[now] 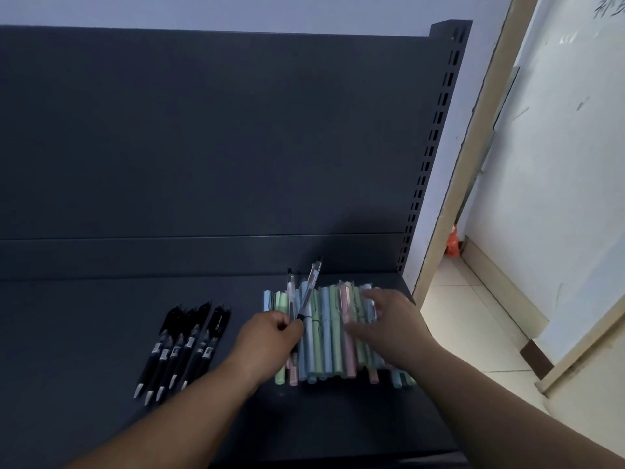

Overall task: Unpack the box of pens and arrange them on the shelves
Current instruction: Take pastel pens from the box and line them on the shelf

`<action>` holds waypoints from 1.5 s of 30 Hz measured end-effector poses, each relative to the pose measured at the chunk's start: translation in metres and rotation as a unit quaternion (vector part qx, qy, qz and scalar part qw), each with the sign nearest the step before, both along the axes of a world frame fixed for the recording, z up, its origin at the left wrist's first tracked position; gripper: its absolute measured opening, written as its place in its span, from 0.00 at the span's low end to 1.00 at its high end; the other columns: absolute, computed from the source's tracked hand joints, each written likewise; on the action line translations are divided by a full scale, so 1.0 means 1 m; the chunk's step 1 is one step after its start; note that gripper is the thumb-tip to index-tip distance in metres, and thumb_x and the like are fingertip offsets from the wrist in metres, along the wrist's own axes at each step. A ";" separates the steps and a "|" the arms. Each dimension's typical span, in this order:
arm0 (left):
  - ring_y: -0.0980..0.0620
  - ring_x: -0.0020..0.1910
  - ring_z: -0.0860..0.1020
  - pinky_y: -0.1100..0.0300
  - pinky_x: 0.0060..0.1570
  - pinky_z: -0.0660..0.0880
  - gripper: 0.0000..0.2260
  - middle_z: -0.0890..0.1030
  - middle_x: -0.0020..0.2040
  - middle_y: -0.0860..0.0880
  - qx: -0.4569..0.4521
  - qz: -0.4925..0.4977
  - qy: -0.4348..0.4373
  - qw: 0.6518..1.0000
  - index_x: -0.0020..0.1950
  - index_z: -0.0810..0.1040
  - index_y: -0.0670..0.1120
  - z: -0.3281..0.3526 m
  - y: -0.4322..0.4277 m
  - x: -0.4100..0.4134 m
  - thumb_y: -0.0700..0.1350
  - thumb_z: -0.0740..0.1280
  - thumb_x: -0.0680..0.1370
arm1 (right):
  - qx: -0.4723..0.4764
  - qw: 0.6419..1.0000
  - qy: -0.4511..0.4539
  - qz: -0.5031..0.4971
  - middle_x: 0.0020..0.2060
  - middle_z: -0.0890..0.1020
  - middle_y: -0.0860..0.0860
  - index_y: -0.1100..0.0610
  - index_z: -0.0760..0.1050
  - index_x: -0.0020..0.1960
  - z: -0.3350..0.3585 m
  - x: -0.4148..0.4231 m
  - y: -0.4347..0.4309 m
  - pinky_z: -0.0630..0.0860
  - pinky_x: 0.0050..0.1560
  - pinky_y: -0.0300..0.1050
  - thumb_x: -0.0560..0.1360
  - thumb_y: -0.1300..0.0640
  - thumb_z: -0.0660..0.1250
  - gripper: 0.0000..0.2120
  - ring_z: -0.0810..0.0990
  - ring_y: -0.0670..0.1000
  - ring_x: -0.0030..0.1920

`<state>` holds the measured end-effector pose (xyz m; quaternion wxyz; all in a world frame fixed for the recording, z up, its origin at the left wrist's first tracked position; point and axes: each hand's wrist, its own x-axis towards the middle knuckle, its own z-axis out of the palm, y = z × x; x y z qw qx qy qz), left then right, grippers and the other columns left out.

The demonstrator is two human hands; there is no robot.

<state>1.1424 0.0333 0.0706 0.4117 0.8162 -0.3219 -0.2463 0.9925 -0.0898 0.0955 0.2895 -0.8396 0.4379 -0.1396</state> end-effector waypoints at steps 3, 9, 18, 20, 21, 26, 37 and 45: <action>0.57 0.22 0.67 0.68 0.23 0.64 0.15 0.75 0.28 0.50 -0.007 -0.001 0.000 1.000 0.41 0.79 0.38 -0.001 0.000 0.000 0.49 0.65 0.78 | -0.024 0.998 0.035 0.038 0.70 0.70 0.51 0.54 0.72 0.68 0.002 -0.001 0.004 0.66 0.53 0.38 0.74 0.47 0.69 0.25 0.73 0.50 0.63; 0.58 0.26 0.70 0.63 0.28 0.68 0.13 0.77 0.31 0.48 -0.065 -0.030 0.015 0.997 0.43 0.79 0.40 0.001 0.010 0.001 0.49 0.65 0.78 | -0.049 0.994 -0.096 0.014 0.55 0.80 0.44 0.48 0.78 0.61 0.008 0.009 0.013 0.70 0.48 0.34 0.75 0.44 0.68 0.17 0.77 0.41 0.51; 0.51 0.35 0.79 0.57 0.40 0.78 0.05 0.83 0.40 0.50 -0.116 -0.111 -0.010 0.987 0.50 0.81 0.55 0.012 0.053 0.026 0.49 0.66 0.78 | 0.241 0.935 -0.259 0.027 0.36 0.83 0.47 0.53 0.82 0.48 0.017 0.074 0.052 0.75 0.37 0.39 0.77 0.53 0.68 0.06 0.78 0.44 0.35; 0.52 0.35 0.79 0.59 0.37 0.78 0.06 0.83 0.41 0.49 -0.117 -0.081 -0.028 0.990 0.51 0.82 0.52 0.014 0.074 0.048 0.49 0.65 0.79 | 0.259 0.927 -0.270 0.019 0.37 0.82 0.49 0.54 0.82 0.48 0.017 0.096 0.064 0.74 0.36 0.39 0.77 0.53 0.68 0.06 0.77 0.45 0.34; 0.56 0.31 0.77 0.63 0.34 0.76 0.06 0.81 0.39 0.50 -0.116 -0.059 -0.030 0.991 0.50 0.82 0.52 0.013 0.086 0.061 0.49 0.65 0.79 | 0.265 0.926 -0.269 0.018 0.36 0.82 0.50 0.55 0.82 0.48 0.017 0.108 0.071 0.74 0.35 0.38 0.77 0.54 0.68 0.06 0.76 0.45 0.33; 0.58 0.34 0.76 0.62 0.43 0.74 0.07 0.78 0.35 0.55 -0.077 0.056 -0.063 0.993 0.54 0.79 0.52 0.009 0.161 0.150 0.48 0.68 0.76 | 0.290 0.927 -0.233 0.051 0.34 0.80 0.52 0.56 0.81 0.45 0.012 0.189 0.131 0.73 0.31 0.39 0.77 0.54 0.68 0.06 0.75 0.46 0.30; 0.54 0.33 0.80 0.64 0.33 0.71 0.11 0.82 0.37 0.53 0.008 0.239 -0.114 0.964 0.57 0.78 0.54 0.003 0.343 0.356 0.50 0.68 0.76 | 0.319 0.935 -0.098 0.120 0.35 0.80 0.51 0.54 0.76 0.48 -0.023 0.374 0.276 0.75 0.28 0.38 0.76 0.53 0.69 0.05 0.77 0.45 0.28; 0.51 0.57 0.78 0.67 0.52 0.69 0.18 0.80 0.60 0.50 0.174 0.115 -0.099 0.973 0.67 0.74 0.51 -0.009 0.385 0.408 0.50 0.66 0.77 | 0.320 0.939 -0.057 0.115 0.44 0.82 0.55 0.58 0.70 0.62 -0.031 0.443 0.339 0.79 0.31 0.40 0.74 0.56 0.72 0.19 0.81 0.48 0.31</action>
